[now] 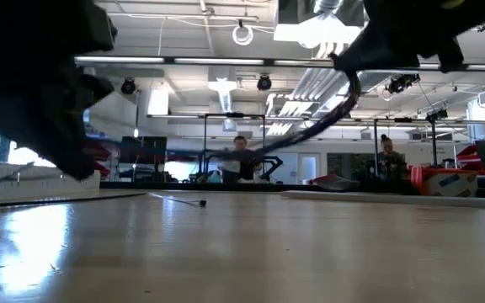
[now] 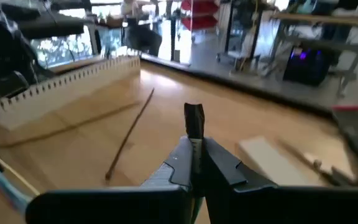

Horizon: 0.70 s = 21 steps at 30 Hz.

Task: Ziptie cables
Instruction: Wrap the zip tie on the cable

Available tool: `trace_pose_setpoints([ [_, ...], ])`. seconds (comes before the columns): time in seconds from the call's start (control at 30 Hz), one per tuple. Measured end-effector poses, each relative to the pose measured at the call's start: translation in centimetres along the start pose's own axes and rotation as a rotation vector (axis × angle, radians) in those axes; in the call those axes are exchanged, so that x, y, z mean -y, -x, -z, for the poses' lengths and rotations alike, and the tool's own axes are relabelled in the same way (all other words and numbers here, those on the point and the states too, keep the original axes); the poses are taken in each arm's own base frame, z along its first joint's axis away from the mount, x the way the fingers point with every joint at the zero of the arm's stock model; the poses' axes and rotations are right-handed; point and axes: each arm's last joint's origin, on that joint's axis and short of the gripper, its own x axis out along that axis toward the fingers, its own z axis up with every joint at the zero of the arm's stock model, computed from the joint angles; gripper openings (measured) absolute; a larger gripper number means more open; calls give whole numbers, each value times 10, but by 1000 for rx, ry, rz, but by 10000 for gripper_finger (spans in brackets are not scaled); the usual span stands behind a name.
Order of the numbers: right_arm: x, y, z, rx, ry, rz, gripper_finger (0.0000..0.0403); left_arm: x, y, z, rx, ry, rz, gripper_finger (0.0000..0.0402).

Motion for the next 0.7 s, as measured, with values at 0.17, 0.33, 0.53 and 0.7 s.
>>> trace_pose_setpoints([
  [0.17,9,0,16,-112,-13,-9,1,8,-31,5,-58,-20,21,0],
  [0.33,20,-4,31,-270,-79,22,30,8,-40,7,-69,-21,0,0],
  [0.53,37,-1,42,-461,-103,128,106,7,-34,3,-25,-58,-6,0],
  [0.7,50,12,39,-534,-81,256,168,6,-32,2,-14,-74,-24,2],
])
